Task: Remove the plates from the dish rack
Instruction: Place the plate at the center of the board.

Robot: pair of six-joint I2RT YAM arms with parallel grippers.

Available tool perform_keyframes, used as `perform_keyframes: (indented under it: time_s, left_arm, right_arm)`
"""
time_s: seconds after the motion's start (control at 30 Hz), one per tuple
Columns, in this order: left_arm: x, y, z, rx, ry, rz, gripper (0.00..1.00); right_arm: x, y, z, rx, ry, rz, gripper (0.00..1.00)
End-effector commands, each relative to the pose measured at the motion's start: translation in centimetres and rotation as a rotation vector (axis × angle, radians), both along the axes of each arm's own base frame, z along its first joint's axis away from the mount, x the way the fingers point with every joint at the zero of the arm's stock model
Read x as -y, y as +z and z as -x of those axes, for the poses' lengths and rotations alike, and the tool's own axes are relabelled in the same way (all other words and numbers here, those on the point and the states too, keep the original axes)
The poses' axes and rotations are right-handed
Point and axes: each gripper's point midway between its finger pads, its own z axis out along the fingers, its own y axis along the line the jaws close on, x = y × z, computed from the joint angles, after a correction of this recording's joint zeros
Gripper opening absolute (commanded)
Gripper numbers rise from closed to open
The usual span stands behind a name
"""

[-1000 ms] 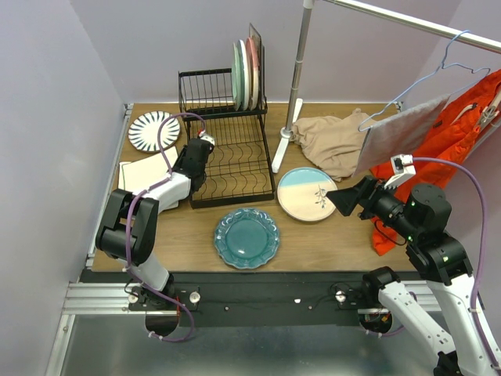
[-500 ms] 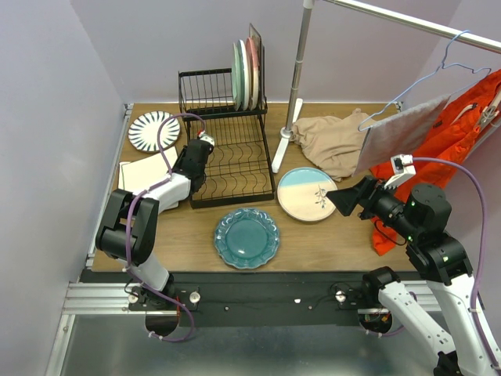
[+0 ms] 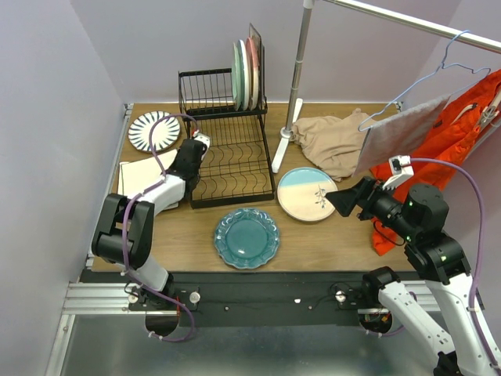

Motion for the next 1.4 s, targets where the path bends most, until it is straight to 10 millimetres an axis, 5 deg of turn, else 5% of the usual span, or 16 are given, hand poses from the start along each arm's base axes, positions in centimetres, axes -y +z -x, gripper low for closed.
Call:
perform_keyframes:
  time_s: [0.0,0.37,0.8,0.97,1.23,1.37]
  left_arm:
    - [0.5,-1.8,1.3,-0.049,-0.018,0.071,0.44]
    - [0.0,-2.3,1.3,-0.055,-0.001,0.067,0.44]
    - [0.1,6.5,-1.1,0.205,0.031,0.437,0.39]
    - [-0.4,8.4,-1.2,0.251,-0.006,0.601,0.00]
    - [1.0,8.8,-2.0,0.266,-0.080,0.781,0.00]
    - [1.7,5.9,-2.4,0.201,-0.061,0.840,0.00]
  right_arm:
    - [0.3,0.2,0.0,0.025,-0.009,0.010,0.99]
    - [0.4,0.3,-0.1,0.028,-0.016,0.013,0.99]
    - [0.3,-0.4,0.1,0.015,-0.009,0.011,0.99]
    - [0.2,-0.3,0.0,0.016,-0.005,0.014,0.99]
    - [0.3,0.2,-0.4,0.026,-0.009,0.028,0.99]
    - [0.3,0.4,-0.5,0.028,-0.010,0.029,0.99]
